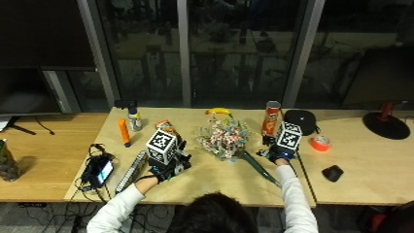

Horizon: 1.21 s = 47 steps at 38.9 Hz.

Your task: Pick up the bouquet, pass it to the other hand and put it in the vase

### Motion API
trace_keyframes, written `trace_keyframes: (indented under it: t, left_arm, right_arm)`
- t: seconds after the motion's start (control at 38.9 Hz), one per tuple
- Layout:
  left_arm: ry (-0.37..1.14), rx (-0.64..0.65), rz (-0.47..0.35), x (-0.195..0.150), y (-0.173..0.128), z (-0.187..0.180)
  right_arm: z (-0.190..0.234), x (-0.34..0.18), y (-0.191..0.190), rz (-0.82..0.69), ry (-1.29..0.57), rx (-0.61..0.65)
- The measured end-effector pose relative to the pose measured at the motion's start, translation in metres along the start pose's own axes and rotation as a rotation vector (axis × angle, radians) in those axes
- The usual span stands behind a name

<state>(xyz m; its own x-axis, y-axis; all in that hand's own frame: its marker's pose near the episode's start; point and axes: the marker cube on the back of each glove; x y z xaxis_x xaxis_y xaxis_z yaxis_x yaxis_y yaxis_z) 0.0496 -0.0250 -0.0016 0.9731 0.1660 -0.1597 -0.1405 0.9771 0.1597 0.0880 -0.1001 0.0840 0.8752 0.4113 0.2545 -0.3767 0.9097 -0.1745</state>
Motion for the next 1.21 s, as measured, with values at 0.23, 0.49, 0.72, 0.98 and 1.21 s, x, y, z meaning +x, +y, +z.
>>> trace_keyframes:
  t: [0.23, 0.49, 0.72, 0.98, 1.21]
  left_arm:
    - [0.037, -0.052, 0.012, 0.002, 0.003, 0.006]
    - [-0.004, -0.078, 0.008, -0.002, 0.007, 0.017]
    - [0.075, -0.067, 0.021, -0.007, 0.007, 0.023]
    - [0.042, -0.033, 0.018, -0.008, 0.009, 0.021]
    - [0.047, -0.052, 0.013, -0.007, 0.013, 0.025]
  right_arm:
    - [0.049, 0.013, -0.016, 0.02, -0.054, -0.083]
    - [0.079, 0.017, -0.004, 0.055, -0.044, -0.06]
    - [0.104, 0.019, 0.001, 0.192, 0.067, -0.133]
    - [0.114, 0.017, 0.003, 0.197, 0.121, -0.19]
    - [0.119, 0.004, 0.008, 0.205, 0.17, -0.212]
